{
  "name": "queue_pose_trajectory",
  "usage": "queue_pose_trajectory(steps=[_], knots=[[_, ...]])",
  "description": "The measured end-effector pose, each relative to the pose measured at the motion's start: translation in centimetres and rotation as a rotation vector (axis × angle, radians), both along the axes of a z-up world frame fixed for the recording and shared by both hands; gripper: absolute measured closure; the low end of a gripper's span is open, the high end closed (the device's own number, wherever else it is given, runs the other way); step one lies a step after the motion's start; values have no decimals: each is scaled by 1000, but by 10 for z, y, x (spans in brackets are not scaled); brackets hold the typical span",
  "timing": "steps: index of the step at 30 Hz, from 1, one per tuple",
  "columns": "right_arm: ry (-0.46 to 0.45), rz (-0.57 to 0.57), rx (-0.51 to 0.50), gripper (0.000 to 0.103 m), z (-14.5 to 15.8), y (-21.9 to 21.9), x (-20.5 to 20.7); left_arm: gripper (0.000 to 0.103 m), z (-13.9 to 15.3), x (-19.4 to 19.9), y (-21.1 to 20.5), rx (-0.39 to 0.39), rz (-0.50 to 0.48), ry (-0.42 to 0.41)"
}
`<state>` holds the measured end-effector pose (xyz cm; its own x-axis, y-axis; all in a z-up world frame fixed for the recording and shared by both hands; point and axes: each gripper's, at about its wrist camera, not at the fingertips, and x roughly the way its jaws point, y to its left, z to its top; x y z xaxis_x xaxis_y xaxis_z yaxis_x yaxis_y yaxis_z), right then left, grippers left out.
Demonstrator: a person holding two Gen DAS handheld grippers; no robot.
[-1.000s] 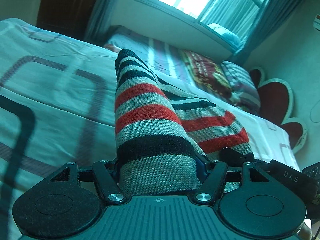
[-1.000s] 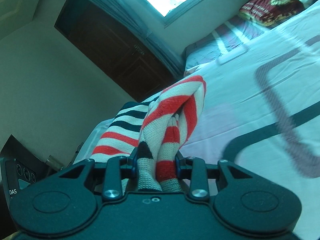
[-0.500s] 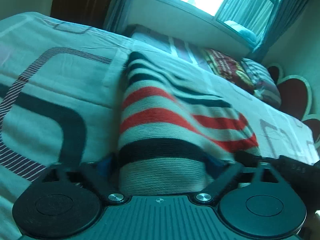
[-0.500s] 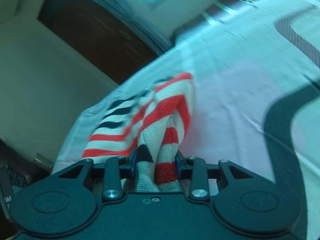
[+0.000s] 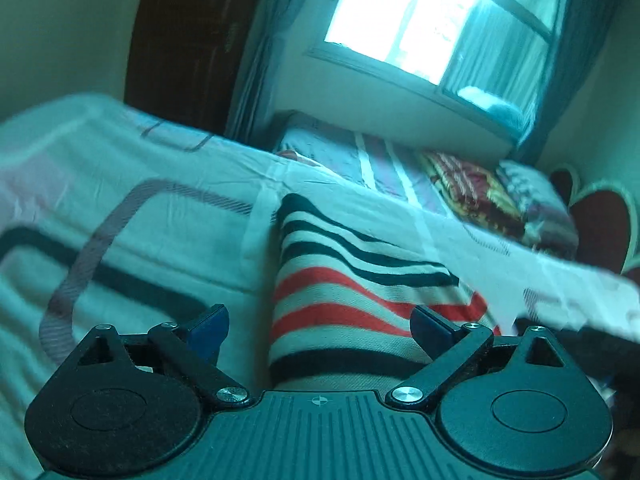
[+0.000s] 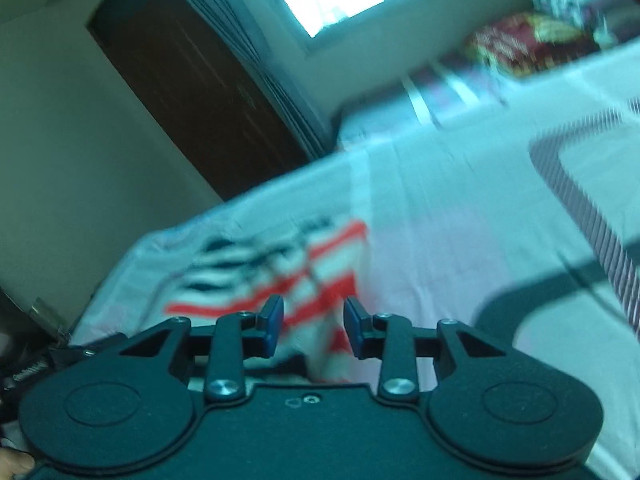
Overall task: Fold small clothes
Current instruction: 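Lay the folded end down and open both grippers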
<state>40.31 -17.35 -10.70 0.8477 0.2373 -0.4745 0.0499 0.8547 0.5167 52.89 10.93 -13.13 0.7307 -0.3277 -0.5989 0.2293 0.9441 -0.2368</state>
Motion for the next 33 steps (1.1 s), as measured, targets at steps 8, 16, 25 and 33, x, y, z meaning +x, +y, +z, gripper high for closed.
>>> queue_pose_trajectory(steps=[8,16,25,33], knots=[[139,61,-146,95,-22,29,5,6,-37,11,-32,91,-8,89],[189,19,-71,103,-24,19,7,6,-34,14,-43,151,15,112],[81,17,-184,64,11,51,-44,0,-14,-19,-48,223,0,108],[187,-26,-195,65,-15,52,-48,0,-25,-37,-48,257,-9,196]])
